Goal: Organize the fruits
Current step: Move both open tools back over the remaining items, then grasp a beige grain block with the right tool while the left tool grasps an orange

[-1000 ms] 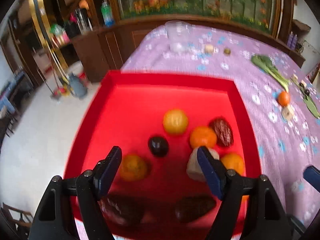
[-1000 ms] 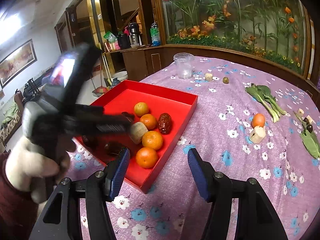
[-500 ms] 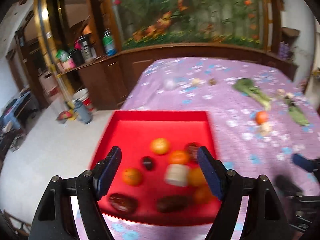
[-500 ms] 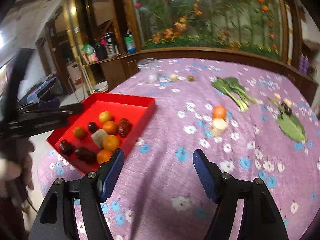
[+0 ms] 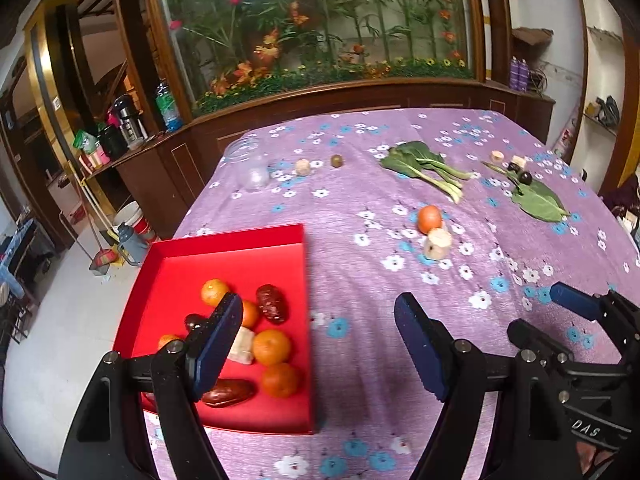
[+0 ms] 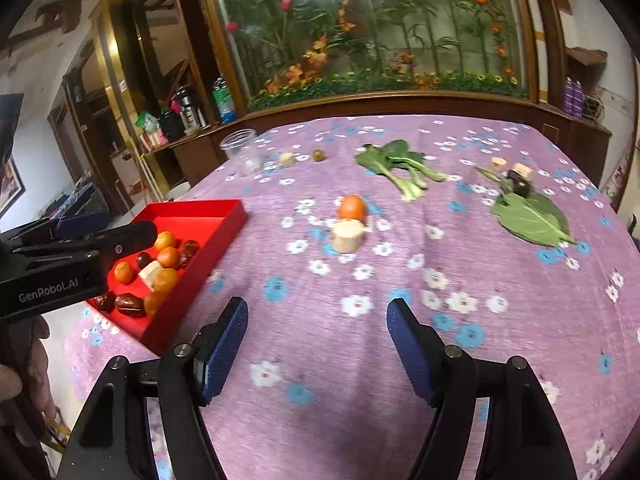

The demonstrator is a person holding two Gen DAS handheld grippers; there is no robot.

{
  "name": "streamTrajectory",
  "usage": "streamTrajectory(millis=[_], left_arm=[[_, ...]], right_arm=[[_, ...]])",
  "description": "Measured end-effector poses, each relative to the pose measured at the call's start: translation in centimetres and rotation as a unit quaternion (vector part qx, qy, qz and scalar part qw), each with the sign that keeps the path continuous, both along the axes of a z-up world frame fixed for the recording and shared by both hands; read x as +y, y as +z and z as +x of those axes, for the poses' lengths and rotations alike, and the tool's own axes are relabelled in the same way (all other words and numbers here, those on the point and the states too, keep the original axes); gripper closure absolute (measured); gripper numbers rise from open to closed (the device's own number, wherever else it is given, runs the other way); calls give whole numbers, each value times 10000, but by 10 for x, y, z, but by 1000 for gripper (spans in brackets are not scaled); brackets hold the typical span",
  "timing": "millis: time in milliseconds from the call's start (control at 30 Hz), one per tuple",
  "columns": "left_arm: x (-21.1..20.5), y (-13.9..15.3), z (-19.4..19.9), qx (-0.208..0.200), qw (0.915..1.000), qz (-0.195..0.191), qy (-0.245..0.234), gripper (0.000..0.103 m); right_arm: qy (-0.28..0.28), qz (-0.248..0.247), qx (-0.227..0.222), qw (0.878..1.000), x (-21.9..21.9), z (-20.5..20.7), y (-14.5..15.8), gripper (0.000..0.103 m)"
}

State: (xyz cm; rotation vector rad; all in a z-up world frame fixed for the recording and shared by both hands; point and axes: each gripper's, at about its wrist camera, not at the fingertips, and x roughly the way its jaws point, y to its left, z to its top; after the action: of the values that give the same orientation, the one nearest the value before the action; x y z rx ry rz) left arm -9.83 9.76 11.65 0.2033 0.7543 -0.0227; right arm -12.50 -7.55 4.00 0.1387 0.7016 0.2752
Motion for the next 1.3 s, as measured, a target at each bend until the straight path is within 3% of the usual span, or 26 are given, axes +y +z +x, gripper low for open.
streamTrajectory(millis=[400, 633, 833, 1067, 1300], left_arm=[[-32, -23, 22, 353, 9991, 82, -202, 26], [-11, -39, 40, 649, 9954, -705, -100, 26], [14, -54, 55, 968, 9815, -1654, 21, 26], [28, -56, 57, 889, 9778, -1894, 88, 26], [42, -63, 63, 944, 9738, -2060, 190, 26]], right_arm=[[-364, 43, 162, 9992, -51, 11, -13, 26], [-258, -216, 313, 9989, -56, 30, -17, 26], [-38, -149, 596, 9981, -50, 59, -22, 26], [103, 349, 718, 9968, -41, 109, -19, 26], [183, 377, 841, 9956, -17, 148, -27, 34]])
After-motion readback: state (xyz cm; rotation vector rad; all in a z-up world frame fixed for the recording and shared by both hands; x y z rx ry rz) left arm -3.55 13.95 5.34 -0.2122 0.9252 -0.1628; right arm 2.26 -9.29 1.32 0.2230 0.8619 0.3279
